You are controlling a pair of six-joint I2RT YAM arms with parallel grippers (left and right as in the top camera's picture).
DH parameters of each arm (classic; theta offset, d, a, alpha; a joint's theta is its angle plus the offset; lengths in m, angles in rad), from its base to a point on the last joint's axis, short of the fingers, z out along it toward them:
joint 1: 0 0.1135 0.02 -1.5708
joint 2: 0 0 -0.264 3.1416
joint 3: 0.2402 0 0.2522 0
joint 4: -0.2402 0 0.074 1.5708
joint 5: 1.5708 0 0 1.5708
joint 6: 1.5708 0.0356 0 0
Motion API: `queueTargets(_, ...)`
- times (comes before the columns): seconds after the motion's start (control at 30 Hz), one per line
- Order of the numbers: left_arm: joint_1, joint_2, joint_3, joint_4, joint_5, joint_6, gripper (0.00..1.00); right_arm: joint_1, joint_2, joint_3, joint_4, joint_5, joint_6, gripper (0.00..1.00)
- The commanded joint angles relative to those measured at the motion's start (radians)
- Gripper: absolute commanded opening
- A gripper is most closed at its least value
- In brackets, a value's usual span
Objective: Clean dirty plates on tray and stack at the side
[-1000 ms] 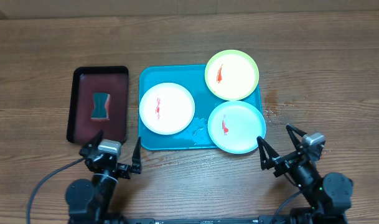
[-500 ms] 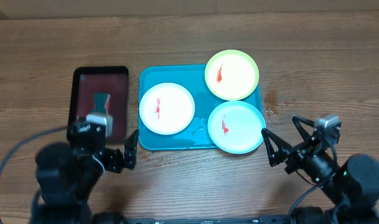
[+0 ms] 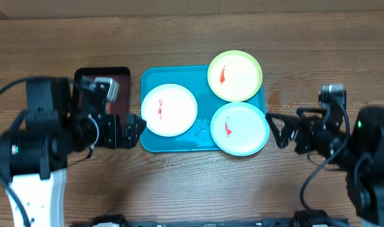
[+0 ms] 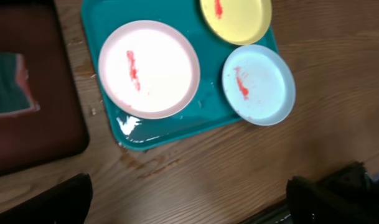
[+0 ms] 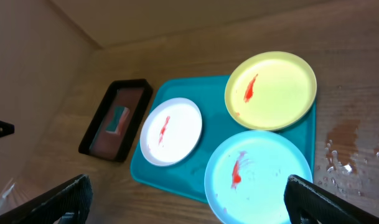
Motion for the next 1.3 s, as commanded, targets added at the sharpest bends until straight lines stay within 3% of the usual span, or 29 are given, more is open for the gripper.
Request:
queueTargets(0.0, -0.007, 0.054, 0.036, -0.002, 0.112, 0.008, 1.00, 0.006, 0.051, 0.026, 0.022, -0.022, 0.002, 1.00)
queueTargets(0.17, -0.007, 0.132, 0.036, 0.024, 0.109, 0.010, 1.00, 0.006, 0.145, 0.026, 0.048, -0.078, 0.030, 0.99)
queueTargets(0.33, -0.007, 0.181, 0.036, 0.091, 0.050, -0.013, 1.00, 0.050, 0.280, 0.027, 0.075, -0.076, 0.081, 0.89)
queueTargets(0.47, -0.006, 0.192, 0.036, 0.144, -0.170, -0.176, 1.00, 0.124, 0.410, 0.028, 0.124, -0.024, 0.149, 0.85)
queueTargets(0.73, -0.006, 0.198, 0.036, 0.161, -0.485, -0.303, 1.00, 0.320, 0.672, 0.093, 0.248, 0.188, 0.290, 0.76)
queueTargets(1.27, -0.005, 0.359, 0.035, 0.209, -0.515, -0.314, 1.00, 0.546, 1.027, 0.098, 0.516, 0.389, 0.379, 0.61)
